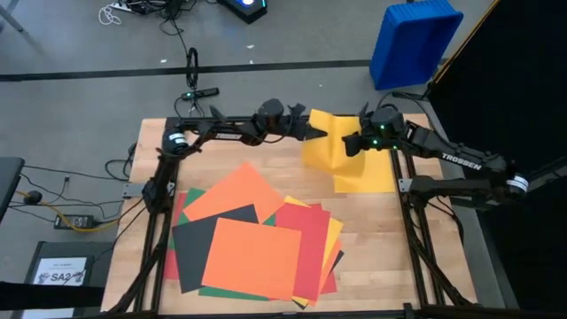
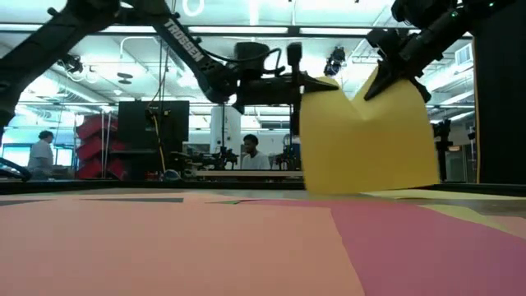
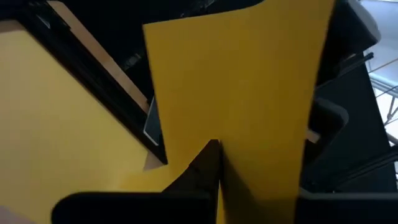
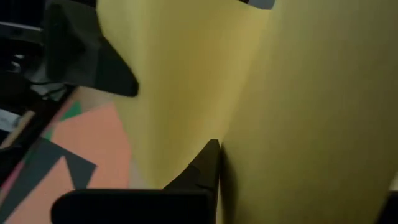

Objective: Organize paper
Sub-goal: Stack the yellow colored paper on top of the yellow colored paper

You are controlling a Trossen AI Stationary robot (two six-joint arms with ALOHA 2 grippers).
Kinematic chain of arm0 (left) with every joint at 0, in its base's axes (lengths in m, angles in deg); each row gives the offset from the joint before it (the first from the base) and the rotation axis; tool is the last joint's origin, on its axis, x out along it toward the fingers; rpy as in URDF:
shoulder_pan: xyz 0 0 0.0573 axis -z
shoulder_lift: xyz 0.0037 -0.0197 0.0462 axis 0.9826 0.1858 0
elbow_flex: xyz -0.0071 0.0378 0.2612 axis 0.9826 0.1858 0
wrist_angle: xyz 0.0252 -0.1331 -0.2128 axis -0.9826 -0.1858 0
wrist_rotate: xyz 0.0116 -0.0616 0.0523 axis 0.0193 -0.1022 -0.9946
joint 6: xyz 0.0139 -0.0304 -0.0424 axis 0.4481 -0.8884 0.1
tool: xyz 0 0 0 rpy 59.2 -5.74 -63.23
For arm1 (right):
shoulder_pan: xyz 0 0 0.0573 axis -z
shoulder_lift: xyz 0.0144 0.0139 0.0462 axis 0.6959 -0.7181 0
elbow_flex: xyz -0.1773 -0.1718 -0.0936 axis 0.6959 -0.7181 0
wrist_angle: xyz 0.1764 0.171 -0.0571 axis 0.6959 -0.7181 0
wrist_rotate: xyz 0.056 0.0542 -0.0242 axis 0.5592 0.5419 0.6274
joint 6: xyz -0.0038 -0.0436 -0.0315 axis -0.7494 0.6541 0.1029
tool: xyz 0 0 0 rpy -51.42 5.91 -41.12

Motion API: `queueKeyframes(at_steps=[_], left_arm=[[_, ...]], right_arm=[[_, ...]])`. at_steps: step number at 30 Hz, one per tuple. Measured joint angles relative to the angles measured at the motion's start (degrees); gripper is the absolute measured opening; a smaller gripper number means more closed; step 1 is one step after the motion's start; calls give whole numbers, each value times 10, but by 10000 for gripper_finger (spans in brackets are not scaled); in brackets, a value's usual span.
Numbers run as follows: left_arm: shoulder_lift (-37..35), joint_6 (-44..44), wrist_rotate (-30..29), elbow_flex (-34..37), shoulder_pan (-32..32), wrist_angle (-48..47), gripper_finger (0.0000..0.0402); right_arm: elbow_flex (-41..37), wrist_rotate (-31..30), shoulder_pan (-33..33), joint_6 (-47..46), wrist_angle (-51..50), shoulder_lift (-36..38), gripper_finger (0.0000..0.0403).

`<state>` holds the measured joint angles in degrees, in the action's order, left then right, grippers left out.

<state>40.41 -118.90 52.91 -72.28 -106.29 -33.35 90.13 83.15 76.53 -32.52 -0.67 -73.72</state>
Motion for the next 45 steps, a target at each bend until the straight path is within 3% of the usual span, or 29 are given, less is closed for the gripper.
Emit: queueKeyframes(at_steps=[17,29,38,45], left_arm=[[11,23,-43,-20,-24,-57,0],[11,36,-26,-20,-33,-62,0],[11,38,-2,-20,-33,-67,0],[11,40,16,-20,-34,-67,0]], right_arm=[[0,-101,41,17,-160,104,0],[0,-160,69,39,-177,104,0],[0,-177,87,109,-223,85,0],[0,-245,87,96,-253,51,0]])
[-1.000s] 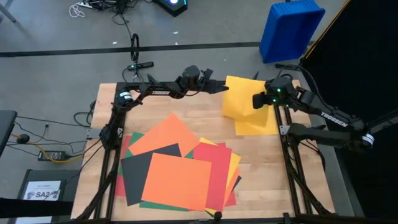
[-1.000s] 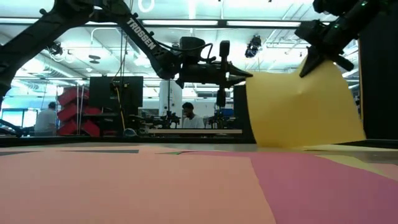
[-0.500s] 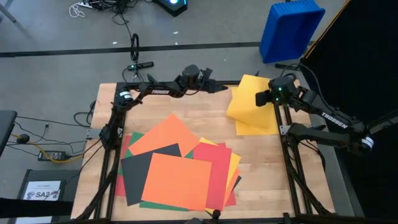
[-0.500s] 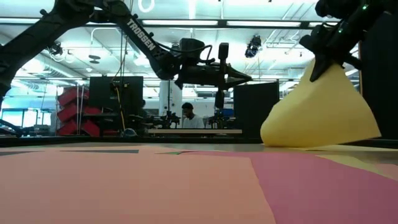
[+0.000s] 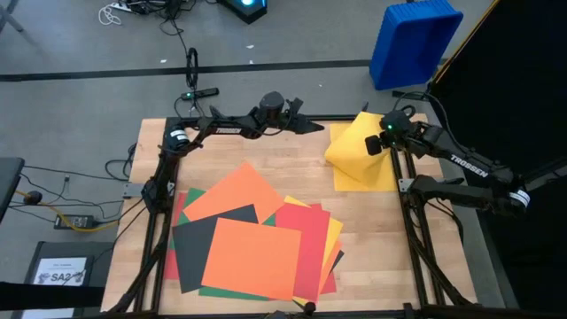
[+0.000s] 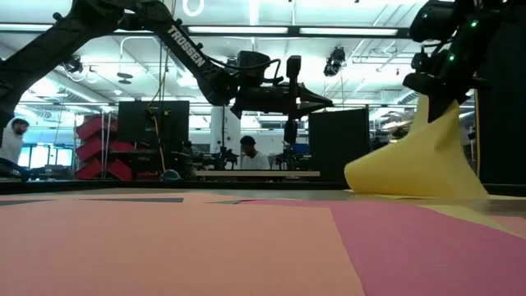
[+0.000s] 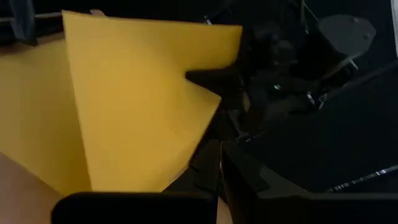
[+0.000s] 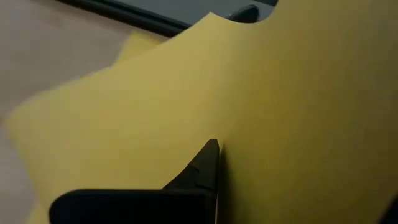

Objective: Organize paper
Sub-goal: Stack the yellow colored paper on top of the yellow colored paper

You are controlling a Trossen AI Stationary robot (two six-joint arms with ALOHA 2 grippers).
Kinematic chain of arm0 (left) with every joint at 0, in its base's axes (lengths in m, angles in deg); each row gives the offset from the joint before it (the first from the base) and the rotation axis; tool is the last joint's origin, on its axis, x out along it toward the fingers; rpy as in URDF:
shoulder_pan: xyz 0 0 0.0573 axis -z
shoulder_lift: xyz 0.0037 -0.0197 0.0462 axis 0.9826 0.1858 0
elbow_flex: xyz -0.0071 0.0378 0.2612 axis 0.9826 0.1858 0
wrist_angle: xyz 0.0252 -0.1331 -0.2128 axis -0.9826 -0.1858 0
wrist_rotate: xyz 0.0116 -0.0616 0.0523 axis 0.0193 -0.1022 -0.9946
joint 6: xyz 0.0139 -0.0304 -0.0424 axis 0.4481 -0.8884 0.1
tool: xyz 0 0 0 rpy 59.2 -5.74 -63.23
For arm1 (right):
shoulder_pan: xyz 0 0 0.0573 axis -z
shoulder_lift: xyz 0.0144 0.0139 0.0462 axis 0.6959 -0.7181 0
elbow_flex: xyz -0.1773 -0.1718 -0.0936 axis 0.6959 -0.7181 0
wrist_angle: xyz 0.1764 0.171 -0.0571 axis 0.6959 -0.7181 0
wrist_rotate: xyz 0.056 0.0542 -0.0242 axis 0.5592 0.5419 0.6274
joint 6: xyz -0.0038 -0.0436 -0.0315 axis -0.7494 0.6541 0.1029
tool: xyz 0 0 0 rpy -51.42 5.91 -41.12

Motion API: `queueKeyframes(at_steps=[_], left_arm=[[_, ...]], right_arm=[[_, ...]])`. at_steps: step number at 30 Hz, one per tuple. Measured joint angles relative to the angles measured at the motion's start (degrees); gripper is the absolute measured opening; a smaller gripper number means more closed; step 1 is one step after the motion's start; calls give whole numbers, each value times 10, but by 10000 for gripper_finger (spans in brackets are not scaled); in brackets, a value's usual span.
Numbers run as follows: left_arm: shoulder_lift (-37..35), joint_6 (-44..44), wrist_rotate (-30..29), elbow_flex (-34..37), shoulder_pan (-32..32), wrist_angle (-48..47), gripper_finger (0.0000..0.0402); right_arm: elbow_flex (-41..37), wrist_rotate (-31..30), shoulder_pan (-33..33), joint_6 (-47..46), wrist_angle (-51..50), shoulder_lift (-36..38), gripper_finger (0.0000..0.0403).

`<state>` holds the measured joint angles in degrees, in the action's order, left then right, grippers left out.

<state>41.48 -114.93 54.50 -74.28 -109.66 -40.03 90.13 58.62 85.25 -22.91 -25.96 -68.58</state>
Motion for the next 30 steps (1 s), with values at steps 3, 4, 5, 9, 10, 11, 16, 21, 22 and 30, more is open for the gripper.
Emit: queueKeyframes(at_steps=[3,4,5,9,10,11,16,21,22,30], left_arm=[[0,9,3,0,1,-1,0],[0,10,4,0,1,-4,0],[0,14,4,0,1,-10,0],[0,33,14,0,1,-40,0],[0,41,15,0,1,-47,0],[0,47,16,0,1,-55,0],[0,76,30,0,1,-93,0],[0,127,43,0,4,-163,0],[0,142,38,0,7,-183,0],[0,207,-15,1,15,-234,0]], right_arm=[[0,-15,0,-5,11,-6,0],[0,-19,0,-5,12,-6,0],[0,-20,1,-5,12,-6,0],[0,-13,6,6,10,-5,0],[0,-5,7,14,9,-5,0],[0,3,7,22,9,-5,0],[0,40,7,39,11,-5,0],[0,61,7,53,17,-5,0],[0,61,7,56,17,-5,0],[0,100,7,75,52,-5,0]])
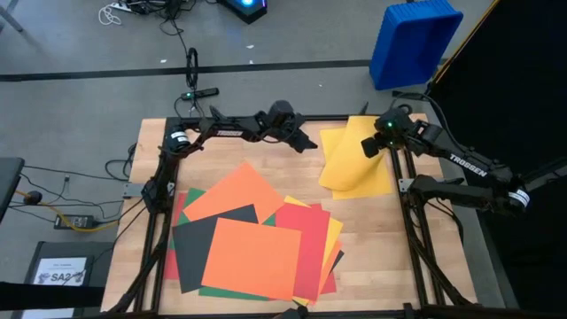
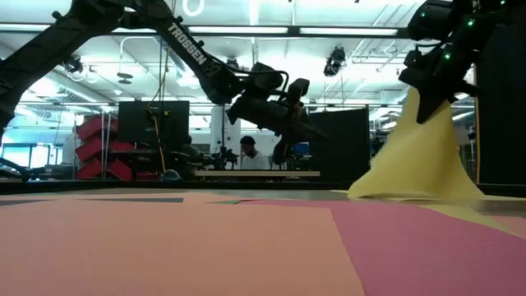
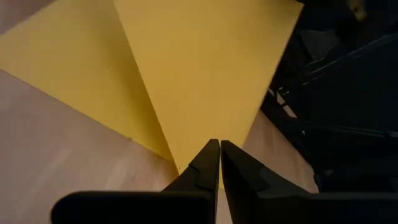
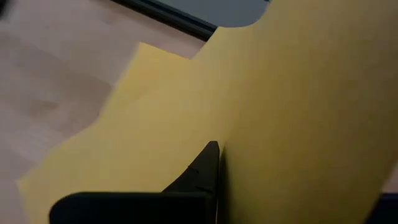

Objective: Organize paper
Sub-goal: Stack the yellow colored paper on top of the yellow colored paper

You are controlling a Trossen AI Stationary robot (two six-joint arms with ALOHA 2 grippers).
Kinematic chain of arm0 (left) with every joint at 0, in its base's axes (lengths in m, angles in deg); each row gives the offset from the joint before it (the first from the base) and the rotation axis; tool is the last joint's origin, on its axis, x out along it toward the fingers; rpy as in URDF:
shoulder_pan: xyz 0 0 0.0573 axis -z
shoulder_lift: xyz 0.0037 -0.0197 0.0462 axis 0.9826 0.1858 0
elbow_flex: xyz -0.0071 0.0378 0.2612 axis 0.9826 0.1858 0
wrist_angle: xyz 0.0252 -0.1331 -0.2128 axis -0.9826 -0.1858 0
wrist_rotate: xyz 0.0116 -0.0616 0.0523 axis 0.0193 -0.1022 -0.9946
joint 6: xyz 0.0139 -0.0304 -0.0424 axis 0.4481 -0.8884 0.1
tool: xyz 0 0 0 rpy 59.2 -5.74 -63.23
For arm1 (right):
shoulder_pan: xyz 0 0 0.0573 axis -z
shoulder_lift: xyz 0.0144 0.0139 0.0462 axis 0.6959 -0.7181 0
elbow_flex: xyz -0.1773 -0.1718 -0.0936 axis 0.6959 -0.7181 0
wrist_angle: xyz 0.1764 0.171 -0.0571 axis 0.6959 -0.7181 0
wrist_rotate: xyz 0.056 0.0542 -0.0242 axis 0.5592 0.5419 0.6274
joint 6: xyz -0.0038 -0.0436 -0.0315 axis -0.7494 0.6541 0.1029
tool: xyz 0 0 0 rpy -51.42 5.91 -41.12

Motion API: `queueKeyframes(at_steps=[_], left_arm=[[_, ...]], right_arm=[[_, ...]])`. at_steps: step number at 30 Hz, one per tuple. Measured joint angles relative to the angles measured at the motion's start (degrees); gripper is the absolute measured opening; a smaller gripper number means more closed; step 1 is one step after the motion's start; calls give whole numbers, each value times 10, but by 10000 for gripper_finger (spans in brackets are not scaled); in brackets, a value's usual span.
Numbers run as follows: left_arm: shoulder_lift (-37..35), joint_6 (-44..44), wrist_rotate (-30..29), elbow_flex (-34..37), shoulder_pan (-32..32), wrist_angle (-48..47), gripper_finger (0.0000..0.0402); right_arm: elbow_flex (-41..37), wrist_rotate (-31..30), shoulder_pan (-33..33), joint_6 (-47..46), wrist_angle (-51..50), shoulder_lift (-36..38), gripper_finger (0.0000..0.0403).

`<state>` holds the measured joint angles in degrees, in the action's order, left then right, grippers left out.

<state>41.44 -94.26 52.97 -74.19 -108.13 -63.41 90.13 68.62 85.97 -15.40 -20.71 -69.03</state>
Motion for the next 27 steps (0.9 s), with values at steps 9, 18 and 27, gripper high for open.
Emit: queueKeyframes(at_steps=[9,18,27], left_arm=[[0,0,7,0,2,0,0],[0,2,15,0,9,0,0],[0,4,20,0,8,-1,0]], right_arm=[[0,35,0,11,41,-9,4],[0,28,0,19,43,-50,66],[0,17,0,31,42,-54,163]])
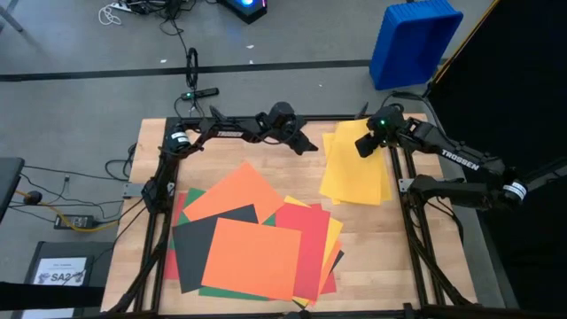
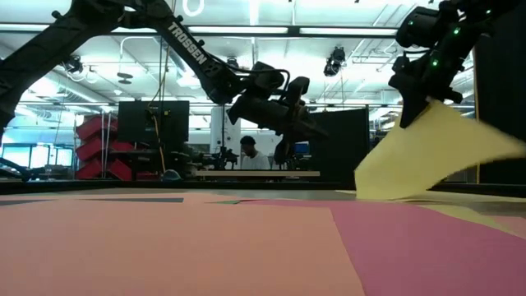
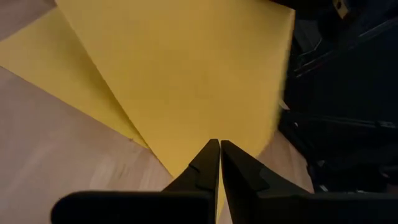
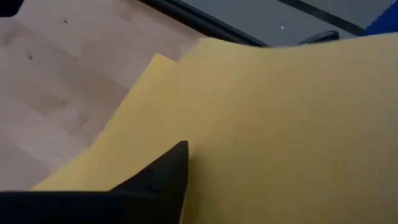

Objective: Organize paper
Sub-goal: Stack the yellow colored paper on top of the yellow colored paper

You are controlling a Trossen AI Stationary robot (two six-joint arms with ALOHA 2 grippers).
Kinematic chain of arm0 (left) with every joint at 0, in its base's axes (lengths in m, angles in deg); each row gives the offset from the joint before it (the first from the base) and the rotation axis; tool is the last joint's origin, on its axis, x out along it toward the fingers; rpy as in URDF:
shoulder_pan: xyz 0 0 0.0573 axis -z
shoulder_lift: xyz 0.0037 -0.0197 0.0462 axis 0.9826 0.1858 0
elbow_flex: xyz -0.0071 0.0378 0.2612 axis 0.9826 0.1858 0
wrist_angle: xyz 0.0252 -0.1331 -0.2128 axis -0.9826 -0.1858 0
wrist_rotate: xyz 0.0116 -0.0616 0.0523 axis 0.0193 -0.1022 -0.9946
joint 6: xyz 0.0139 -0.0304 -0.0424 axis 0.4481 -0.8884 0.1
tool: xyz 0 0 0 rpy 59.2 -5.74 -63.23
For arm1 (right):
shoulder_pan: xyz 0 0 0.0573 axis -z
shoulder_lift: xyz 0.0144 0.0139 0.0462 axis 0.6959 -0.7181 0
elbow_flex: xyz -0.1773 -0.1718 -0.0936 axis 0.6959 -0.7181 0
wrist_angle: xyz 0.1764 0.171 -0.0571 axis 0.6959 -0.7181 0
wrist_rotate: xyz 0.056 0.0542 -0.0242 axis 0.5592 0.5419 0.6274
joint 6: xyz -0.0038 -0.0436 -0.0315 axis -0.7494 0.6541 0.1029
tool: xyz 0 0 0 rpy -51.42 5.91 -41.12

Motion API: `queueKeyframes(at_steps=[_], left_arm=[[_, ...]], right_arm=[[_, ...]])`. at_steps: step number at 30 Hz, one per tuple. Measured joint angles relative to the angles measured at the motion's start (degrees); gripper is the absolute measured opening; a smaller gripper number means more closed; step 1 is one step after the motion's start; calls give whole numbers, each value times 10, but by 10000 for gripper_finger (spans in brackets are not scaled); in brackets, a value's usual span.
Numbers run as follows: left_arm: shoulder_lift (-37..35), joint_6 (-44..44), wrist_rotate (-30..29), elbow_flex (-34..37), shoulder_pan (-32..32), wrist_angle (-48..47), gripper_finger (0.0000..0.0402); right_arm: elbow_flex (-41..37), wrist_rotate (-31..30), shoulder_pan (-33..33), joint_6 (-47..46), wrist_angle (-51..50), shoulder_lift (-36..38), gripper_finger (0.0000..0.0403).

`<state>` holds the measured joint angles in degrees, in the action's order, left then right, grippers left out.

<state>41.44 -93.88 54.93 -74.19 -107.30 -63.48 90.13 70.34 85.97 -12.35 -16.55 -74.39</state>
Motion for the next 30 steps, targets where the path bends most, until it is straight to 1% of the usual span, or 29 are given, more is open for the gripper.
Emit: queueKeyframes(at_steps=[3,6,10,14,19,23,27,30], left_arm=[[0,0,2,0,0,0,0],[0,0,4,0,0,0,0],[0,0,4,0,0,0,0],[0,0,4,0,0,0,0],[0,5,17,-1,0,-6,0],[0,49,21,-1,2,-60,0],[0,106,14,-1,7,-119,0],[0,129,10,-1,12,-147,0]], right_arm=[[0,28,-1,1,-2,0,193],[0,35,-4,0,-13,0,224],[0,15,-5,0,-35,0,262],[0,8,-5,0,-42,0,279],[0,9,-5,0,-43,0,272],[0,20,-15,0,-43,0,254],[0,28,-65,2,-51,0,227],[-13,11,-117,-30,-49,0,192]])
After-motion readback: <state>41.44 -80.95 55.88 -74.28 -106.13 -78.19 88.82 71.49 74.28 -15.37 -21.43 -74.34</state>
